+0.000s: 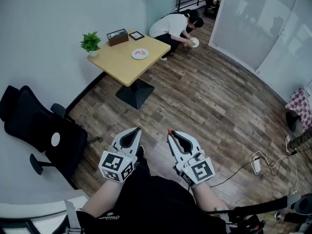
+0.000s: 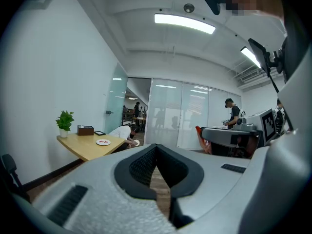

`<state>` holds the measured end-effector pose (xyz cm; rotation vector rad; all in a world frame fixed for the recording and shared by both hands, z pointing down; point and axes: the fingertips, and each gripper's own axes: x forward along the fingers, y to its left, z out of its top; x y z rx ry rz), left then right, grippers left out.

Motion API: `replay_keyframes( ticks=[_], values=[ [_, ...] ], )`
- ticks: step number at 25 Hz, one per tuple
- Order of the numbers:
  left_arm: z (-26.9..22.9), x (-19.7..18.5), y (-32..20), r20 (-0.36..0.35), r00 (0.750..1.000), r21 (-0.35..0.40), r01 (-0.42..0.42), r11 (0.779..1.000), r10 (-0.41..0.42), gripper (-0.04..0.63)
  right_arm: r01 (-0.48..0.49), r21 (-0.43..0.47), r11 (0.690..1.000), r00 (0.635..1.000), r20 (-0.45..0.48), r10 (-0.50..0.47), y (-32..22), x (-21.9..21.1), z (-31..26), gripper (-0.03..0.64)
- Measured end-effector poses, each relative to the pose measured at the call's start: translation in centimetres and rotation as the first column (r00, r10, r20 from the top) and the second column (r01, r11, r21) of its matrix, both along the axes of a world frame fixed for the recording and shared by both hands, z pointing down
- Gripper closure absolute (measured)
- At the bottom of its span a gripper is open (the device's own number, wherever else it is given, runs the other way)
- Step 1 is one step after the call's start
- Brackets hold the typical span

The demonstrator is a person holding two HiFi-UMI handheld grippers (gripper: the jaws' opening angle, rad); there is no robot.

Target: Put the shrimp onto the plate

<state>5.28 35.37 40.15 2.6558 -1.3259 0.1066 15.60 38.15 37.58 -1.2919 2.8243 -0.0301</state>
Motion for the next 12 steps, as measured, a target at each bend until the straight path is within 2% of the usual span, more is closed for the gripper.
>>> replay_keyframes(
  ticks=[12],
  values=[
    [0.6,-1.3,-2.7,-0.015,1.000,0.007,0.012,1.000,-0.012,0.595,0.020,0.002,1.000,1.000,-0.021,-0.020,-2.3,-1.7,0.3,0.575]
  ],
)
